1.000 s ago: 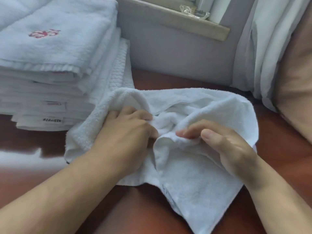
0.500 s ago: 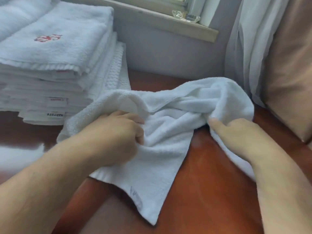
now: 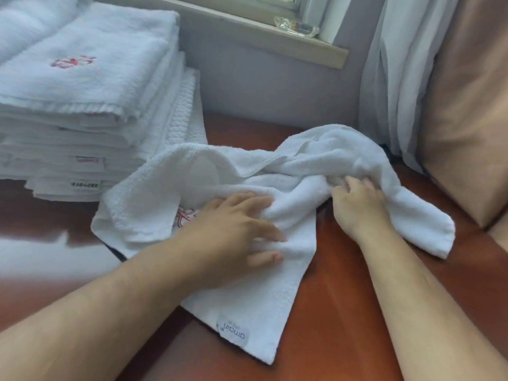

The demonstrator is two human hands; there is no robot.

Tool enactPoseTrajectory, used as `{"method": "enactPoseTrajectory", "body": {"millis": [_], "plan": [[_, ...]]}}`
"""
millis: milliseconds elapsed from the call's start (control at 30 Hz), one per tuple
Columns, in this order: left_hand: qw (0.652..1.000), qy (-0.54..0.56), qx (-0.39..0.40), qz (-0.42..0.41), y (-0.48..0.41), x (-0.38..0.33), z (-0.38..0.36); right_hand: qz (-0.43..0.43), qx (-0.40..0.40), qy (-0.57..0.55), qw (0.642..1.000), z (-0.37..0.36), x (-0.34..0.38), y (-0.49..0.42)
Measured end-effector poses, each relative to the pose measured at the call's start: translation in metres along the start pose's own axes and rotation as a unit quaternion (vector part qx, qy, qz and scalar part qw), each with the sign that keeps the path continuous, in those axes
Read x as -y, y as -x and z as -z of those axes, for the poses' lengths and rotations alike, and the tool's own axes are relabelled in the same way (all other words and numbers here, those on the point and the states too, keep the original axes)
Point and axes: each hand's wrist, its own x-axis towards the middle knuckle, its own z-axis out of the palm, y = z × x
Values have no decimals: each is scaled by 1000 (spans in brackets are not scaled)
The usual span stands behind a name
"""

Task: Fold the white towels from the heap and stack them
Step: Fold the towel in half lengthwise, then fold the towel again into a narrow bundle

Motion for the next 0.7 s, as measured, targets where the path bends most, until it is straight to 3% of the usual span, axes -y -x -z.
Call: {"method": "enactPoseTrajectory", "body": {"millis": [67, 133, 200, 267, 333, 433, 500, 600, 700], "plan": [[998, 68, 1, 4, -3, 4, 4, 7, -31, -24, 999, -1, -3, -3], [990, 138, -2, 1, -2, 7, 8, 91, -59, -105, 989, -1, -5, -1], [984, 177, 16, 14, 3, 13, 13, 149, -14, -138, 979, -2, -4, 3], [979, 182, 57, 66, 13, 21, 23, 146, 16, -106, 984, -3, -3, 4], [977, 177, 73, 97, 25, 26, 38, 97, -14, -29, 995, 1, -2, 2], [984, 98, 67, 130, 35, 32, 64, 28, -36, 82, 996, 10, 0, 4], [983, 29, 66, 166, 37, 30, 72, 47, -50, 106, 992, 10, 3, 8], [964, -175, 3, 200, 30, 11, 61, 114, -54, 47, 991, 7, 8, 15], [964, -176, -87, 180, 22, -18, 23, 136, 30, 0, 990, 6, 14, 27]]}}
